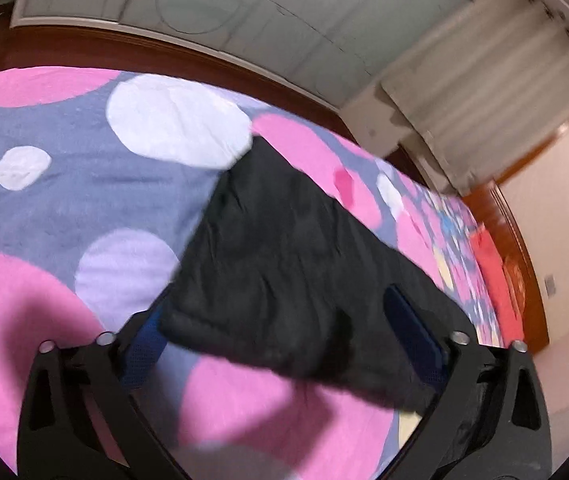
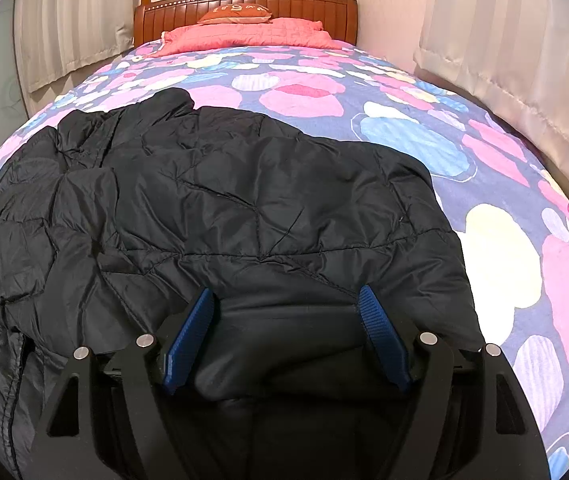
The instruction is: Fold large clothes
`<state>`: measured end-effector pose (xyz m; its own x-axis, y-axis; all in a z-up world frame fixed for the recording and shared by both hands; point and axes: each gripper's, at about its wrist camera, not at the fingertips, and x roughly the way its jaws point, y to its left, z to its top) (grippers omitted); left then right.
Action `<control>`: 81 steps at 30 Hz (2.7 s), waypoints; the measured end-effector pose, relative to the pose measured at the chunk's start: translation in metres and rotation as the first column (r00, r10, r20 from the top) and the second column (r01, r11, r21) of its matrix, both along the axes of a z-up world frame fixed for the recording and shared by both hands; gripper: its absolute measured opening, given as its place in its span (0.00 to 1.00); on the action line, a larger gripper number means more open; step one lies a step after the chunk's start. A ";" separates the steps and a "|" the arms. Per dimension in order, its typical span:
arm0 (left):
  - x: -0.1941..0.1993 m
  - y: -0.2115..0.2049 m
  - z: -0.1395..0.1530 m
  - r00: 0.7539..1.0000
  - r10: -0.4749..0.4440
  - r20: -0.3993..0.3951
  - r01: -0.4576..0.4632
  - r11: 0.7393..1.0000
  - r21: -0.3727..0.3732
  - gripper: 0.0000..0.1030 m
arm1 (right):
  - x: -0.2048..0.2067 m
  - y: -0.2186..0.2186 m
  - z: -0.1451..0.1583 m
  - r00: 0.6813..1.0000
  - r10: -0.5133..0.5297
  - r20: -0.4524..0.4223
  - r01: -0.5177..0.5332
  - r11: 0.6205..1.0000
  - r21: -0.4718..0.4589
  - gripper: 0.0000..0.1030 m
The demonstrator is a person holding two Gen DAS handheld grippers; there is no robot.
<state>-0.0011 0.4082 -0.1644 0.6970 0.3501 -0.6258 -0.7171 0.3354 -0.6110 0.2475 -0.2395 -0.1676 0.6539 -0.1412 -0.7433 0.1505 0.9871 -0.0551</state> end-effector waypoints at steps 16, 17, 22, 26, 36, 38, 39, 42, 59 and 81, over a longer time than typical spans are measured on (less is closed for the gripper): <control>0.016 -0.013 0.036 0.994 -0.079 -0.075 0.091 0.981 0.170 0.08 | 0.000 0.000 0.000 1.000 0.001 0.001 -0.001 1.000 -0.002 0.72; 0.020 -0.018 0.045 0.993 -0.098 -0.063 0.107 0.978 0.180 0.08 | 0.000 0.000 0.000 1.000 0.001 0.002 -0.001 1.000 -0.002 0.72; 0.044 -0.046 0.075 0.980 -0.196 -0.027 0.196 0.950 0.242 0.07 | 0.000 0.001 -0.001 1.000 0.000 0.002 0.000 1.000 -0.002 0.72; 0.078 -0.091 0.105 0.944 -0.329 0.009 0.313 0.904 0.291 0.07 | 0.000 0.001 -0.001 1.000 0.000 0.002 0.001 1.000 -0.003 0.72; 0.176 -0.256 0.125 0.761 -0.646 -0.067 0.621 0.695 0.362 0.07 | 0.000 0.001 -0.001 1.000 -0.002 0.003 0.002 1.000 -0.004 0.72; 0.191 -0.293 0.122 0.713 -0.695 -0.096 0.675 0.641 0.365 0.07 | 0.000 0.001 -0.001 1.000 -0.002 0.004 0.002 1.000 -0.003 0.72; 0.198 -0.307 0.119 0.692 -0.713 -0.113 0.696 0.618 0.365 0.07 | 0.000 0.001 -0.001 1.000 -0.002 0.004 0.002 1.000 -0.003 0.73; 0.219 -0.355 0.105 0.628 -0.761 -0.164 0.759 0.551 0.348 0.07 | 0.000 0.001 -0.001 1.000 -0.003 0.004 0.003 1.000 -0.004 0.73; 0.245 -0.479 0.040 0.355 -0.867 -0.351 0.921 0.258 0.292 0.60 | 0.000 0.001 -0.001 1.000 -0.003 0.008 0.003 1.000 -0.001 0.73; 0.166 -0.256 0.071 0.673 -0.638 -0.373 0.739 0.561 0.373 0.65 | 0.053 0.120 0.021 0.979 0.202 -0.029 -0.192 0.959 0.209 0.53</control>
